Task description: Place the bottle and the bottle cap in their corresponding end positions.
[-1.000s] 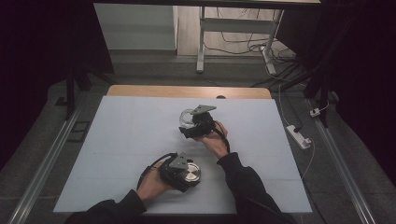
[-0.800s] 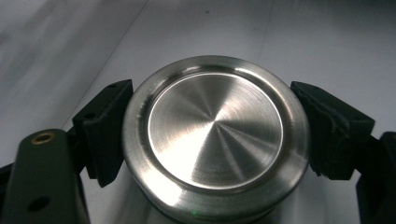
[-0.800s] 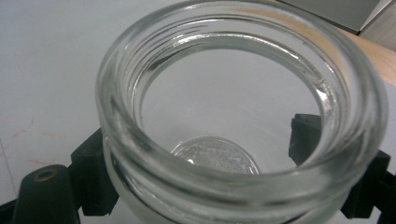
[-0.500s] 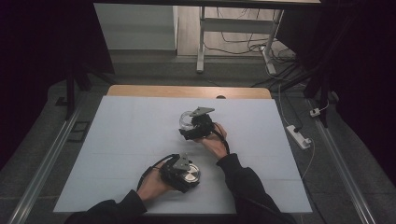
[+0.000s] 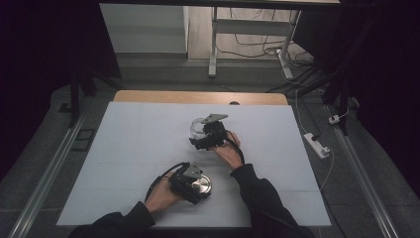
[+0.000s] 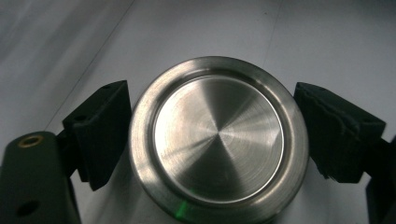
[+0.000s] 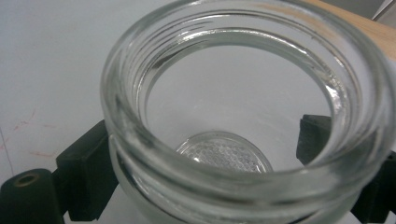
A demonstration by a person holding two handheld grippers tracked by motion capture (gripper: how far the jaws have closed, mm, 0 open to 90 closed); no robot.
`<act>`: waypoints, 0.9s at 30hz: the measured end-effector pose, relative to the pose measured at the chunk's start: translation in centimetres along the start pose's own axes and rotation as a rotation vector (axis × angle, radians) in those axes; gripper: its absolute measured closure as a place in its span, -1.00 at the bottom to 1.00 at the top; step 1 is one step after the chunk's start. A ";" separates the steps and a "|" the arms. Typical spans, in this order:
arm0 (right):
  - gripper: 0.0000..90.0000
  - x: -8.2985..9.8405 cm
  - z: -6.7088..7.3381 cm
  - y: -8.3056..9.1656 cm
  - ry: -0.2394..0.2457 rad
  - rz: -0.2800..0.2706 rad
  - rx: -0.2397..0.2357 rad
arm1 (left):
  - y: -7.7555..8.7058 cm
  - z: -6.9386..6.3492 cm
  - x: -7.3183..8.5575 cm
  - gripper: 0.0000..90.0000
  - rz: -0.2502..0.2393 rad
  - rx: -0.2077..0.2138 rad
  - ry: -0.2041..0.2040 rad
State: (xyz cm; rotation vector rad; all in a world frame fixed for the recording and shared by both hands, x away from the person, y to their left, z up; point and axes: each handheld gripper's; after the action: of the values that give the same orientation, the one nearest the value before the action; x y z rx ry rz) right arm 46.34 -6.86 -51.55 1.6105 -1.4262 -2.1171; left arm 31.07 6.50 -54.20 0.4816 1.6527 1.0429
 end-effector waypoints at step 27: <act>-0.97 -0.2 0.2 3.3 -0.009 -0.056 -0.013 | 3.8 0.4 1.4 -0.93 -0.129 0.059 0.092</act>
State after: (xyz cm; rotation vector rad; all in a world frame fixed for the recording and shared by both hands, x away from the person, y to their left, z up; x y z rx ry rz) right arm 44.95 -8.42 -49.04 1.6579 -1.3832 -2.1619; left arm 30.28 9.72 -51.85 0.3649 1.7758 0.9352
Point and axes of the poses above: each handheld gripper's, and its own axes: y roughly backward along the jaws, x roughly out of its underside, z roughly to its left, and after that the axes turned 9 degrees about z, right-handed
